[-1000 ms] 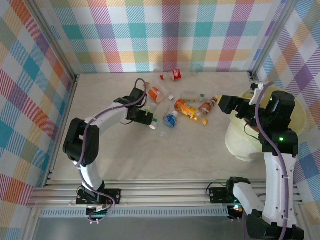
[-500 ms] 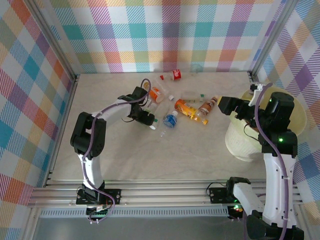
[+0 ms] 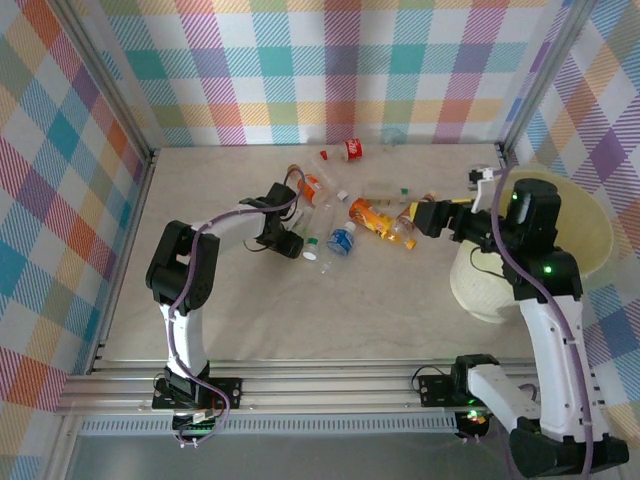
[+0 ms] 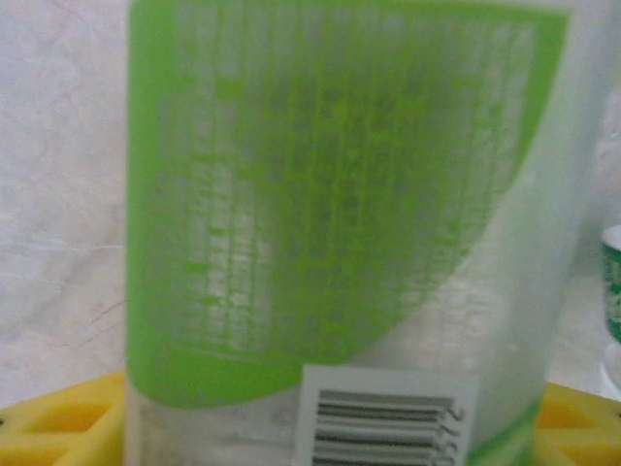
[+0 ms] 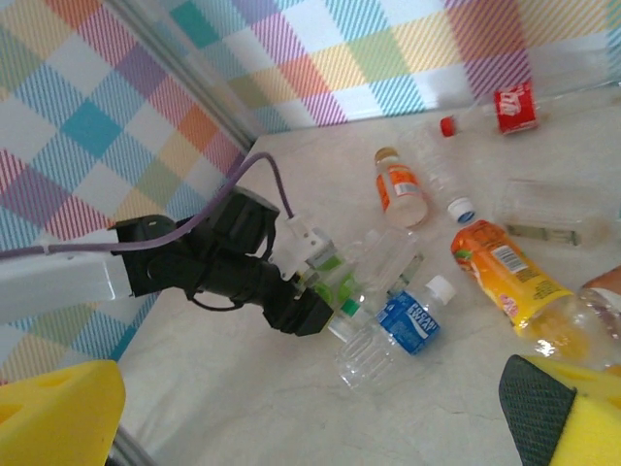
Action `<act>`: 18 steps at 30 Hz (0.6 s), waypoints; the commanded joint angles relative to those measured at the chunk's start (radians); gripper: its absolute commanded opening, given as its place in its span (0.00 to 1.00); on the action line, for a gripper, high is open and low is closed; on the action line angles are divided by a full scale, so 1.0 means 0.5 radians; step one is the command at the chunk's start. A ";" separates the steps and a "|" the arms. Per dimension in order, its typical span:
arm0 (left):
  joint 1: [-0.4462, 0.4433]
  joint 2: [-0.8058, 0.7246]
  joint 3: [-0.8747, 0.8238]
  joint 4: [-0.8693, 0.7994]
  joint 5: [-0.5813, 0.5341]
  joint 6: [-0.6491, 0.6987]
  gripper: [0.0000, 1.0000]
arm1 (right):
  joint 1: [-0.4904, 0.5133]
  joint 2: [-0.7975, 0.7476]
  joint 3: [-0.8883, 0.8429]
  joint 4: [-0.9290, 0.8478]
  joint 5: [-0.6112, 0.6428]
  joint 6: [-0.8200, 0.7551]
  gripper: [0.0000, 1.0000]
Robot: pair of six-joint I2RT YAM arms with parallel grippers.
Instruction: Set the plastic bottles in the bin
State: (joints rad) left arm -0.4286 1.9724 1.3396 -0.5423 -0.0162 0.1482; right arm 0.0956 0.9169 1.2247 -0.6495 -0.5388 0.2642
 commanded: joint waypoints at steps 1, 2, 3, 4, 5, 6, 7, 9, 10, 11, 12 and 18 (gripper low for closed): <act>0.029 -0.036 -0.044 0.052 -0.005 -0.030 0.62 | 0.141 0.072 0.012 0.127 0.067 -0.062 1.00; 0.033 -0.042 -0.046 0.053 0.001 -0.038 0.60 | 0.186 0.097 0.026 0.129 0.115 -0.070 1.00; 0.035 -0.050 -0.057 0.059 0.013 -0.042 0.59 | 0.238 0.129 0.052 0.115 0.180 -0.086 1.00; 0.038 -0.060 -0.070 0.073 0.022 -0.045 0.57 | 0.288 0.161 0.079 0.101 0.232 -0.099 1.00; 0.039 -0.071 -0.077 0.081 0.026 -0.049 0.56 | 0.322 0.188 0.096 0.094 0.262 -0.105 1.00; 0.038 -0.082 -0.087 0.095 0.026 -0.054 0.55 | 0.362 0.216 0.106 0.106 0.286 -0.102 1.00; 0.043 -0.093 -0.097 0.109 0.029 -0.063 0.53 | 0.398 0.242 0.109 0.121 0.301 -0.098 1.00; 0.044 -0.106 -0.109 0.125 0.028 -0.078 0.51 | 0.459 0.283 0.103 0.160 0.319 -0.079 1.00; 0.045 -0.116 -0.114 0.135 0.030 -0.084 0.49 | 0.484 0.303 0.100 0.178 0.323 -0.066 1.00; 0.046 -0.121 -0.124 0.142 0.025 -0.088 0.47 | 0.497 0.320 0.100 0.190 0.321 -0.048 1.00; 0.047 -0.132 -0.134 0.151 0.010 -0.096 0.45 | 0.510 0.336 0.100 0.212 0.313 -0.028 1.00; 0.065 -0.245 -0.244 0.259 0.000 -0.176 0.37 | 0.521 0.381 0.061 0.351 0.305 0.085 1.00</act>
State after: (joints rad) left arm -0.4145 1.9141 1.2427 -0.4511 -0.0124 0.0937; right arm 0.3511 1.1069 1.2411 -0.5510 -0.3927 0.2752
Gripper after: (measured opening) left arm 0.558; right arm 0.996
